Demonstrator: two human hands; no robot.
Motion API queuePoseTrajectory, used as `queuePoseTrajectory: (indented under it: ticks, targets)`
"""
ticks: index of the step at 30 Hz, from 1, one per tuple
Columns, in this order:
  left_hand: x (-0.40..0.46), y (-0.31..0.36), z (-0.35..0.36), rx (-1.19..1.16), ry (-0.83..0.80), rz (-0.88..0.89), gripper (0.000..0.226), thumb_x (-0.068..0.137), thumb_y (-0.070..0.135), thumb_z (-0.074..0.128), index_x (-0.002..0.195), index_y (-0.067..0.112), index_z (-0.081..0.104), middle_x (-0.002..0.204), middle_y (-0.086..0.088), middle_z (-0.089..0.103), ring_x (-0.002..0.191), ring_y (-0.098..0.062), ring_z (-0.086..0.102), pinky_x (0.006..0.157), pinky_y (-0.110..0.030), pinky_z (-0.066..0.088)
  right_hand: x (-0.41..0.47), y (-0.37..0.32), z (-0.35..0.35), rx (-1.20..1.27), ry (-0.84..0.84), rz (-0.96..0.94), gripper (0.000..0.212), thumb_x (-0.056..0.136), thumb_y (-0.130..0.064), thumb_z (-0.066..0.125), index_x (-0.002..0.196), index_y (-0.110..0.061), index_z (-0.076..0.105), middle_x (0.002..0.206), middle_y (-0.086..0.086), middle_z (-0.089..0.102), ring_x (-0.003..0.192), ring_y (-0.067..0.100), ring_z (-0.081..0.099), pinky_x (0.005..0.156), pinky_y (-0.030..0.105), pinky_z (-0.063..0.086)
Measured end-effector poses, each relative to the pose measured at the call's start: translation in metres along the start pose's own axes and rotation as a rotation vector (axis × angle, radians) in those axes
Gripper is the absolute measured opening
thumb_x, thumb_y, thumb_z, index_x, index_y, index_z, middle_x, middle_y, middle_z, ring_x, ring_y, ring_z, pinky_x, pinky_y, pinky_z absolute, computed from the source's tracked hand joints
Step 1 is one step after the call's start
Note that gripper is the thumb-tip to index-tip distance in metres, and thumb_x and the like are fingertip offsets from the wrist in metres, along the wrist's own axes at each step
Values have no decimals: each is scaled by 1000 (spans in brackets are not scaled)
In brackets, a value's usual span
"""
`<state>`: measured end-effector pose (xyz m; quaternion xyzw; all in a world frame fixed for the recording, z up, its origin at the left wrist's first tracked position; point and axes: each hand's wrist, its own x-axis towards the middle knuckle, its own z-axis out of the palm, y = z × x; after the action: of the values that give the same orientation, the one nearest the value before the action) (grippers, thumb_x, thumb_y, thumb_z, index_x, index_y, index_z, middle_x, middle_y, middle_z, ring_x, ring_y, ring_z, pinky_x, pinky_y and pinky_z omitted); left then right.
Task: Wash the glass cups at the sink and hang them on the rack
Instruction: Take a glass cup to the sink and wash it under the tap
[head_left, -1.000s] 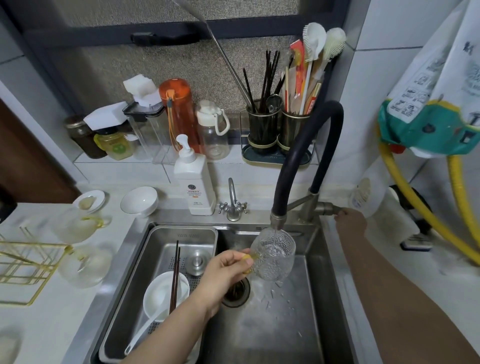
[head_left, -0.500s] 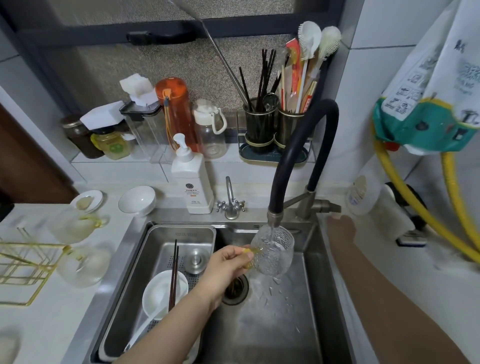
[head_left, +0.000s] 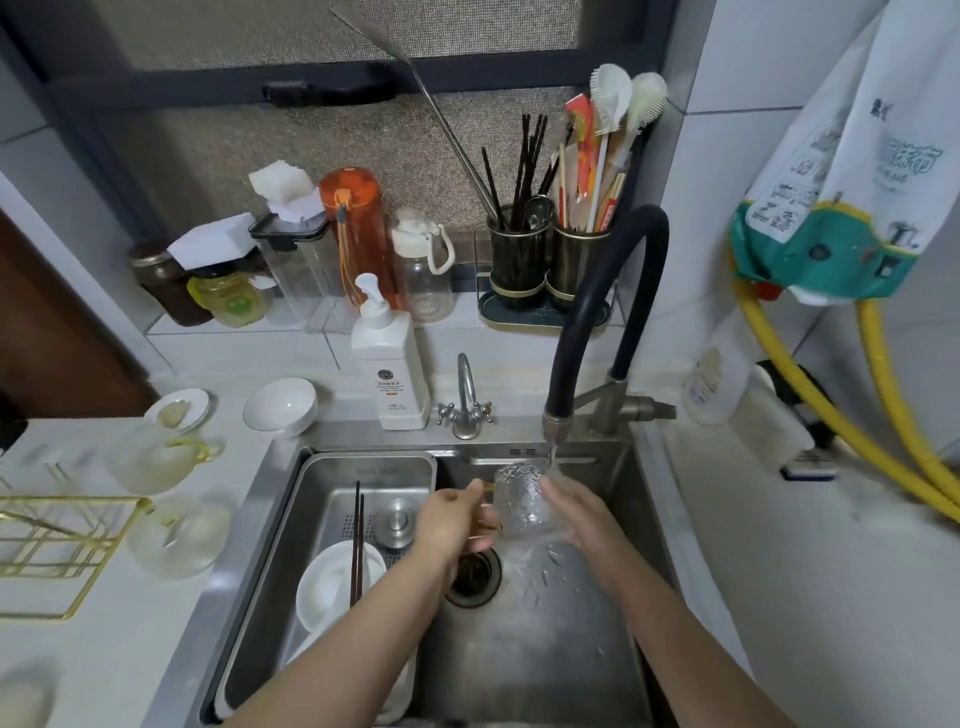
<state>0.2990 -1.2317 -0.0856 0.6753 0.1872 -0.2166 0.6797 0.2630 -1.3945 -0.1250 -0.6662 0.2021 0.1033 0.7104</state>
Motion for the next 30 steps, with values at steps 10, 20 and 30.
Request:
queuePoseTrajectory:
  ticks: [10,20,30]
  targets:
    - [11,-9,10,153,-75,-64,30,97,33,50,79,11,60,71,-10,65,47,-17,58,40,-20,42,-7,-26,-2,-106,61,114,32,89,-46,56,104,-20,66,113,6,65,99,22,61,88,40,50]
    - [12,11,73,277,-193,24,60,72,49,66,116,10,55,108,-11,68,95,-27,67,77,-39,58,-18,-25,-15,176,235,317,58,90,-65,36,102,-16,66,111,15,64,103,33,59,75,44,54]
    - [11,27,64,163,-197,-52,44,96,48,46,125,17,53,128,-9,59,112,-28,57,86,-34,42,-13,-9,-9,115,142,82,70,61,-49,80,119,-15,62,115,13,68,104,32,66,92,56,51]
